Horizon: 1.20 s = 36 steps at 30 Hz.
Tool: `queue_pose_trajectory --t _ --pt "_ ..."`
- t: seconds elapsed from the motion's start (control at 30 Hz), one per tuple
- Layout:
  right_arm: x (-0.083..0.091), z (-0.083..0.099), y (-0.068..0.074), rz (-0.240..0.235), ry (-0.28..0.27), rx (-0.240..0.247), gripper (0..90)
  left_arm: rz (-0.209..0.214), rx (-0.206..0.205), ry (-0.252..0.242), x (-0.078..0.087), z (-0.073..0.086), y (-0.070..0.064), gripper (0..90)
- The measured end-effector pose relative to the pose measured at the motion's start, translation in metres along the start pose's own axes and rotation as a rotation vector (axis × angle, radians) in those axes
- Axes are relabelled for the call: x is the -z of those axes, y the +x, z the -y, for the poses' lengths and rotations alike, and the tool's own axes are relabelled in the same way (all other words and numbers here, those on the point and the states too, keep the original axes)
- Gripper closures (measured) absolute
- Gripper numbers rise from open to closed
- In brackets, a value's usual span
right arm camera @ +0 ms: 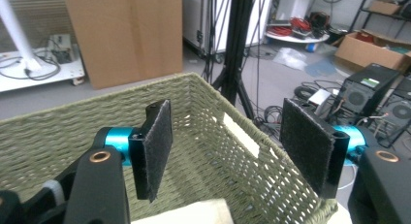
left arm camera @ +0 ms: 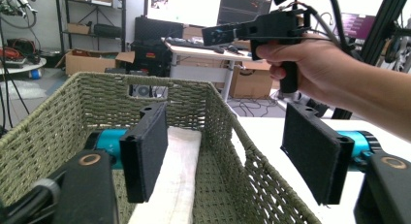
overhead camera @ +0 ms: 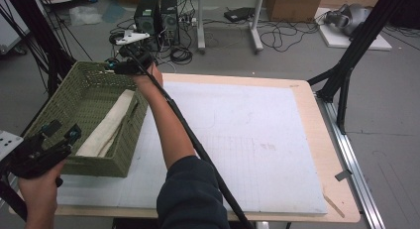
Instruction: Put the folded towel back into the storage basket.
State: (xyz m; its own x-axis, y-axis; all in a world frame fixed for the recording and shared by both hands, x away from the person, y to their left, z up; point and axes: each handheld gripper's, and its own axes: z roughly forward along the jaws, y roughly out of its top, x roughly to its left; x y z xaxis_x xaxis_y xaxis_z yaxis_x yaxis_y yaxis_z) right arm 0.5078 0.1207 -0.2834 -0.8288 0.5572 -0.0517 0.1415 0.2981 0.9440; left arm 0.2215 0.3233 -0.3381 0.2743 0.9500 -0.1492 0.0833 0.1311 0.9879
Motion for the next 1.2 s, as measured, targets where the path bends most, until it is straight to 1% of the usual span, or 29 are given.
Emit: queue_pose_trajectory --t 0.03,0.07,0.1,0.13,0.17,0.23,0.27,0.3,0.33,0.37,0.4,0.43,0.5,0.6,0.63,0.67,0.7,0.73,0.77,0.8,0.83,0.87,0.9,0.93,0.97,1.0,1.1,1.13,1.2 --pt "0.004 0.001 0.0 -0.001 0.0 0.0 34.9 -0.005 -0.002 0.007 0.0 0.0 0.0 29.4" --pt "0.011 0.004 -0.002 -0.005 0.002 -0.005 34.3 -0.014 0.0 0.012 -0.001 -0.001 -0.001 22.4" --pt "0.011 0.004 -0.002 -0.005 0.002 -0.005 34.3 -0.022 0.008 0.018 -0.002 0.0 0.0 22.4" --pt "0.015 0.005 -0.003 -0.015 -0.001 -0.014 34.0 -0.018 0.018 0.022 -0.002 0.0 0.0 18.9" --pt "0.025 0.01 -0.006 -0.035 -0.007 -0.028 32.3 -0.008 0.024 0.027 -0.002 0.0 0.0 17.5" --pt "0.035 0.016 -0.008 -0.052 0.003 -0.037 30.2 0.01 0.024 0.039 -0.004 0.0 -0.001 17.5" --pt "0.035 0.016 -0.008 -0.052 0.003 -0.037 30.2 0.013 0.02 0.042 -0.004 0.0 -0.002 17.5" --pt "0.044 0.023 -0.011 -0.064 0.024 -0.039 26.7 0.022 0.016 0.045 -0.005 0.0 -0.003 17.5" --pt "0.05 0.026 -0.013 -0.069 0.029 -0.044 24.8 0.036 0.014 0.049 -0.005 0.0 -0.004 17.5" --pt "0.05 0.026 -0.013 -0.069 0.029 -0.044 24.8 0.061 0.015 0.054 -0.006 -0.001 -0.006 17.5" --pt "0.055 0.029 -0.015 -0.075 0.034 -0.052 22.7 0.09 0.014 0.055 -0.006 0.0 -0.007 17.5" --pt "0.067 0.035 -0.018 -0.08 0.032 -0.062 19.8 0.099 0.015 0.056 -0.007 -0.001 -0.009 18.0" --pt "0.08 0.04 -0.021 -0.079 0.036 -0.071 18.4 0.113 0.006 0.063 -0.009 -0.001 -0.014 18.0" --pt "0.098 0.047 -0.023 -0.075 0.052 -0.054 17.9 0.142 -0.002 0.074 -0.013 0.0 -0.022 18.0" --pt "0.098 0.047 -0.023 -0.075 0.052 -0.054 17.9 0.153 -0.005 0.079 -0.014 0.0 -0.024 18.0" --pt "0.104 0.049 -0.024 -0.076 0.053 -0.053 17.6 0.162 -0.008 0.083 -0.015 0.001 -0.026 17.9" --pt "0.115 0.053 -0.026 -0.072 0.052 -0.048 16.5 0.171 -0.014 0.087 -0.016 0.001 -0.028 18.0" --pt "0.115 0.053 -0.026 -0.072 0.052 -0.048 16.5 0.179 -0.014 0.088 -0.017 0.001 -0.029 18.0" --pt "0.126 0.056 -0.027 -0.061 0.056 -0.042 16.4 0.191 -0.011 0.088 -0.018 0.001 -0.031 17.9" --pt "0.126 0.056 -0.027 -0.061 0.056 -0.042 16.4 0.205 -0.007 0.092 -0.019 0.001 -0.032 17.9" --pt "0.131 0.057 -0.027 -0.056 0.057 -0.035 16.4 0.219 -0.004 0.093 -0.021 0.001 -0.034 17.9" --pt "0.143 0.06 -0.029 -0.044 0.057 -0.034 16.4 0.231 -0.001 0.096 -0.022 0.001 -0.036 17.9" --pt "0.143 0.06 -0.029 -0.044 0.057 -0.034 16.4 0.241 -0.003 0.099 -0.023 0.001 -0.038 17.9" --pt "0.155 0.064 -0.03 -0.035 0.051 -0.035 16.4 0.249 -0.003 0.1 -0.025 0.001 -0.04 17.9" --pt "0.162 0.066 -0.031 -0.03 0.052 -0.033 16.3 0.259 -0.006 0.101 -0.027 0.001 -0.042 17.8" --pt "0.162 0.066 -0.031 -0.03 0.052 -0.033 16.3 0.272 -0.005 0.102 -0.028 0.001 -0.044 17.8" --pt "0.182 0.074 -0.034 -0.018 0.051 -0.038 16.4 0.314 -0.002 0.103 -0.034 0.001 -0.051 17.8" --pt "0.196 0.081 -0.037 -0.009 0.047 -0.045 16.3 0.326 0.003 0.103 -0.036 0.001 -0.053 17.9" --pt "0.209 0.087 -0.039 0.002 0.041 -0.051 16.4 0.354 0.002 0.104 -0.039 0.001 -0.058 17.9"
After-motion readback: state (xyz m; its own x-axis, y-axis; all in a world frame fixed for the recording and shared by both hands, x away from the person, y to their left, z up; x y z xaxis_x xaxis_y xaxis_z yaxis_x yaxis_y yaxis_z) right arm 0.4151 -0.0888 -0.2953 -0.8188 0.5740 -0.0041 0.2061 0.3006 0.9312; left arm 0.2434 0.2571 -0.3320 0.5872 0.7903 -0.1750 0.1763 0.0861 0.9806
